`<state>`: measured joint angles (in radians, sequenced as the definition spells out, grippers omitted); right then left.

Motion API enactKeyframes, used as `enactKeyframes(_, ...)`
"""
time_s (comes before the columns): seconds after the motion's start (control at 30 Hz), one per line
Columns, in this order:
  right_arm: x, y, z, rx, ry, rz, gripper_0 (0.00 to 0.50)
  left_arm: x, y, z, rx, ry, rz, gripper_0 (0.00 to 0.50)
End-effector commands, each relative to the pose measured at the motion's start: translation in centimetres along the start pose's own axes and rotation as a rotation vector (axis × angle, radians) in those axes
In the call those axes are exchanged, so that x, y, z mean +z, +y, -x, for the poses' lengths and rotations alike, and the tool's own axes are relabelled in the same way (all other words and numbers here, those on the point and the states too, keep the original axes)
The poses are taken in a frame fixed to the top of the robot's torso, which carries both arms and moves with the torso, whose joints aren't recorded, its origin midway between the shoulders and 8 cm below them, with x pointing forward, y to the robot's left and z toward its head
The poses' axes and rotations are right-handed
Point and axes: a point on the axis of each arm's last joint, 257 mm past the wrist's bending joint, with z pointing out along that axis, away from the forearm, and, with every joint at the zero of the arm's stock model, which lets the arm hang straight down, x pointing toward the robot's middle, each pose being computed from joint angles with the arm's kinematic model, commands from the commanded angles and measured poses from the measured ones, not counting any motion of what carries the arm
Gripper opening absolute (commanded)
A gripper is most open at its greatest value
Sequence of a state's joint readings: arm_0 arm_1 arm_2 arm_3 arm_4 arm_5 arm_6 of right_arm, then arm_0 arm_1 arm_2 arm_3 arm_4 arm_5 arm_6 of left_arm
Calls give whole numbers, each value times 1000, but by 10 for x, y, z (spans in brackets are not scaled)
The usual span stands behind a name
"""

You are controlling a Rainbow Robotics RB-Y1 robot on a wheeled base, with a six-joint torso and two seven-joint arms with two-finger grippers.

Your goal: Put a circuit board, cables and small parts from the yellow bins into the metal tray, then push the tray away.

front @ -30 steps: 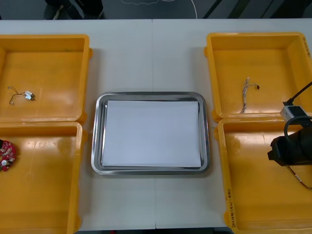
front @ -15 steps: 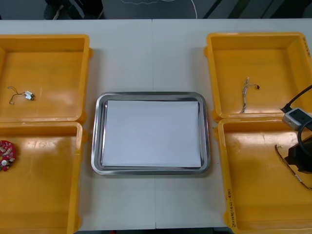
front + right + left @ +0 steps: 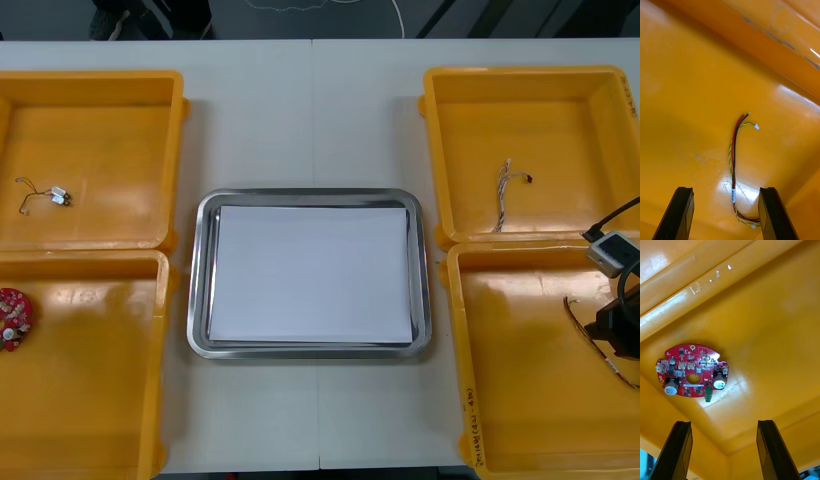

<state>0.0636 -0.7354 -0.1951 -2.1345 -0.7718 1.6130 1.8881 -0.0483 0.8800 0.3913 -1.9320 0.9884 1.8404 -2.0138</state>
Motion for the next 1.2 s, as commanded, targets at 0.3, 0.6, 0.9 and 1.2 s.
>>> enactKeyframes(0.3, 10, -37, -25, 28, 18, -20, 500, 18, 12, 1, 292, -48, 11, 500)
enactKeyframes(0.6, 20, -48, -41, 25, 48, -7, 500, 40, 7, -8, 254, -59, 16, 500)
enactKeyframes(0.9, 29, -49, -58, 8, 58, 8, 500, 61, 2, -18, 240, -52, 28, 500)
enactKeyframes(1.2, 34, -44, -73, 1, 60, 18, 500, 67, 1, -22, 258, -34, 36, 500)
